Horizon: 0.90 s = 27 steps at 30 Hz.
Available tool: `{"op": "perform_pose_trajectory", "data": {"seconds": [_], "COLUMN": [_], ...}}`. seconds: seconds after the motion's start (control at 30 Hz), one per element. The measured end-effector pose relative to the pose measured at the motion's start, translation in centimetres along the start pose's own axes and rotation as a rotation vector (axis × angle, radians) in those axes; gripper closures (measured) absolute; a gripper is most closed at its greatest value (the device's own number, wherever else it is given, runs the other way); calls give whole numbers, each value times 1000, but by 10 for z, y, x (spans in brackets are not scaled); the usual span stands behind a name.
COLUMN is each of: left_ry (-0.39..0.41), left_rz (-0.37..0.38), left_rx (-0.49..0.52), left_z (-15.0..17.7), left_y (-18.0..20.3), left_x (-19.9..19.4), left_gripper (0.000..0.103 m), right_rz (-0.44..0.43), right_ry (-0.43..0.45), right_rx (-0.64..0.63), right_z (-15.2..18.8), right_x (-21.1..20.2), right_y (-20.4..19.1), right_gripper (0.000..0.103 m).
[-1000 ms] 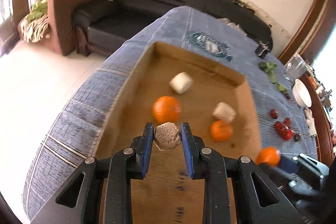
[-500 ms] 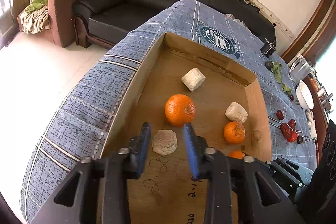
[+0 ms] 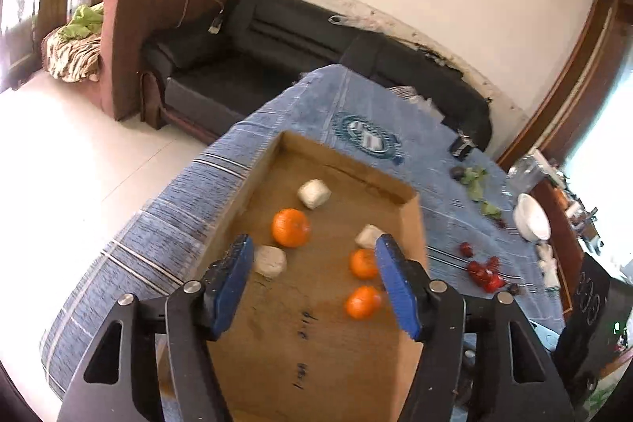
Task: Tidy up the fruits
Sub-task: 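Carry the rice cake and orange into the cardboard tray and open both tools, then move both open tools back toward the dates and dark plum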
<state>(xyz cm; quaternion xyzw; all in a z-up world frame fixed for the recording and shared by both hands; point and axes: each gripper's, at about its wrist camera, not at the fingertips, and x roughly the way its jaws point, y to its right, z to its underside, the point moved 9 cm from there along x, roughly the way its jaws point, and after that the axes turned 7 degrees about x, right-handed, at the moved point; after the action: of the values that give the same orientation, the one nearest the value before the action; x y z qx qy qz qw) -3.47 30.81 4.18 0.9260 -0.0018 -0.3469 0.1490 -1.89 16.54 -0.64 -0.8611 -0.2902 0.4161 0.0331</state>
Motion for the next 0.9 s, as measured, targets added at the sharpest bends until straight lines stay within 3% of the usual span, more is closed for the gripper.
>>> {"op": "perform_pose_trajectory", "data": {"seconds": [0.07,0.17,0.37,0.63,0.9], "left_ry": [-11,-36,-77,-148,-216], "left_rz": [20,49,141,193,212], "left_rx": [20,64,159,272,316], "left_z": [6,18,41,74,96], "left_y": [15,44,113,183,214], "left_x": [-1,2,6,28,54], "left_gripper": [39,39,39,35,35], "right_rz": [-3,16,134,240,286], "right_ry": [18,44,87,123,130], "right_rx": [39,75,155,320,435], "right_z": [4,13,32,64,77], "right_x": [-16,-40,-84,-133,-147], "right_y": [14,37,109,205,266], "right_gripper": [46,45,37,38,38]}}
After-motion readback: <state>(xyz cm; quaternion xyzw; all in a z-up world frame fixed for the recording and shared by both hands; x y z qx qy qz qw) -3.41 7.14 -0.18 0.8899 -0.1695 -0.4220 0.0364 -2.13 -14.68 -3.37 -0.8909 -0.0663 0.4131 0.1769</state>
